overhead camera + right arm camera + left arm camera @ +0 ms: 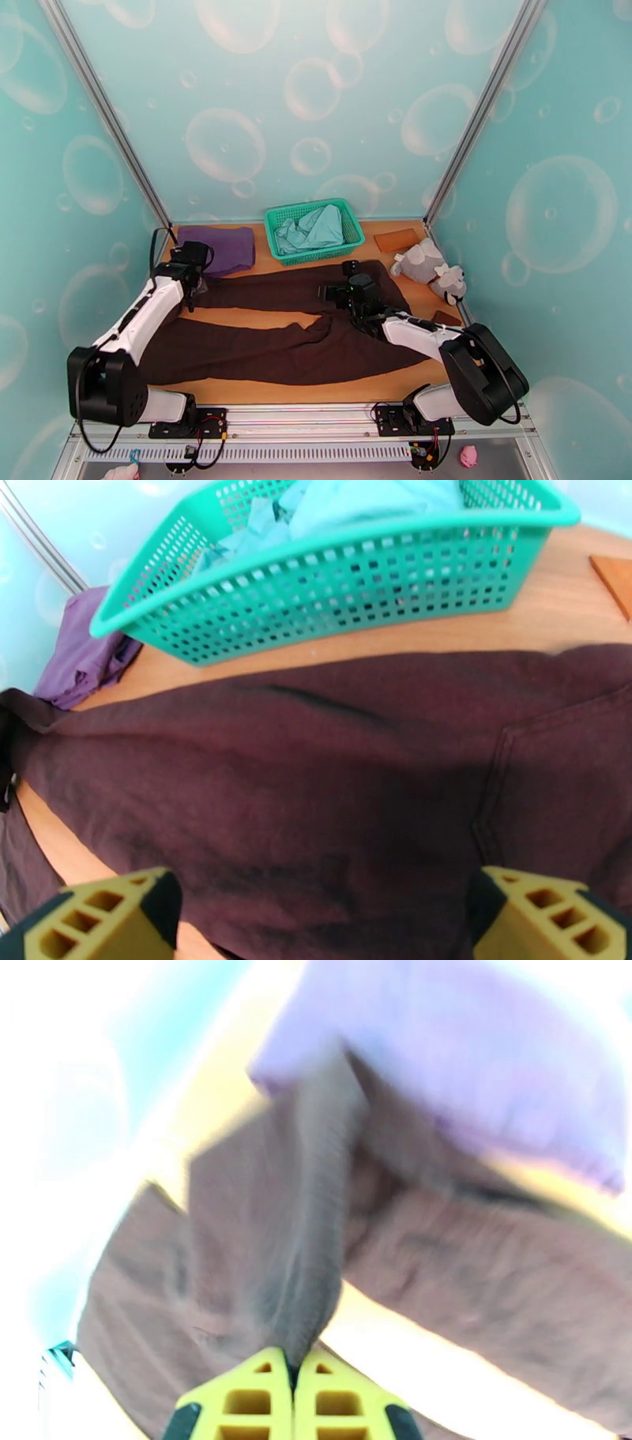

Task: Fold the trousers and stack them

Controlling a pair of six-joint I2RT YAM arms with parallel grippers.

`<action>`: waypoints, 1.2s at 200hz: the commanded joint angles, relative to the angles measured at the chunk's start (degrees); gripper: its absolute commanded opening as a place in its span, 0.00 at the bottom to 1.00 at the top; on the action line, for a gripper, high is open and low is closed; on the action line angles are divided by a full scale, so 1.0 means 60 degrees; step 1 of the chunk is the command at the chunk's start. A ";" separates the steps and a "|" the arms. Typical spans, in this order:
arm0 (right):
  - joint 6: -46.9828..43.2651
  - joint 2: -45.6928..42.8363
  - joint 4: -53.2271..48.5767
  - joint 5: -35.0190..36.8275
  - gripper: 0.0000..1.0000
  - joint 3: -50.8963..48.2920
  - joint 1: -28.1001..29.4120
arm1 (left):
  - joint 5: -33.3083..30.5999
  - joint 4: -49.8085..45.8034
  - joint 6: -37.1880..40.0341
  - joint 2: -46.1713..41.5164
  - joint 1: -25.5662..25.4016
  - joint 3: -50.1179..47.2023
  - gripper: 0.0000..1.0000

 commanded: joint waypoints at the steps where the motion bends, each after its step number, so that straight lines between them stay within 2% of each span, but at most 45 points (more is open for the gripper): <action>1: 0.0174 0.0587 0.0113 -0.0216 0.99 0.0352 -0.0098 | -0.0565 -0.1589 -0.0199 -0.0755 0.0032 0.1078 0.00; 24: 0.0220 0.1315 0.0057 -0.0313 0.99 0.0639 -0.0127 | -0.0790 -0.2412 -0.0430 -0.1210 0.0039 0.2047 0.00; 53: 0.0145 0.2031 -0.0300 0.0223 0.99 0.1000 -0.0217 | -0.1033 -0.3296 -0.0660 -0.1563 0.0047 0.3098 0.00; 111: 0.0538 0.2857 -0.0637 0.0293 0.99 0.1267 -0.1174 | -0.1697 -0.4557 -0.0725 -0.1948 0.0094 0.4854 0.00; 132: 0.0646 0.2920 -0.0637 0.0518 0.99 0.1271 -0.1349 | -0.1575 -0.4562 -0.0577 -0.2234 0.0259 0.5216 0.00; 158: 0.0687 0.2922 -0.0589 0.0165 0.99 0.1211 -0.1430 | -0.1361 -0.4540 -0.0376 -0.2281 0.0611 0.4896 0.00; 196: 0.0559 0.2630 -0.0593 0.0239 0.99 0.1110 -0.1215 | -0.0805 -0.2909 -0.0120 -0.2266 0.1025 0.3100 0.00; 220: 0.0555 0.2608 -0.0593 0.0209 0.99 0.1110 -0.1179 | 0.0128 -0.1192 0.0290 -0.1674 0.1884 0.1985 0.00; 240: 0.0511 0.2564 -0.0542 0.0316 0.99 0.1110 -0.1105 | 0.0486 0.0302 0.0452 -0.0798 0.2554 0.1376 0.00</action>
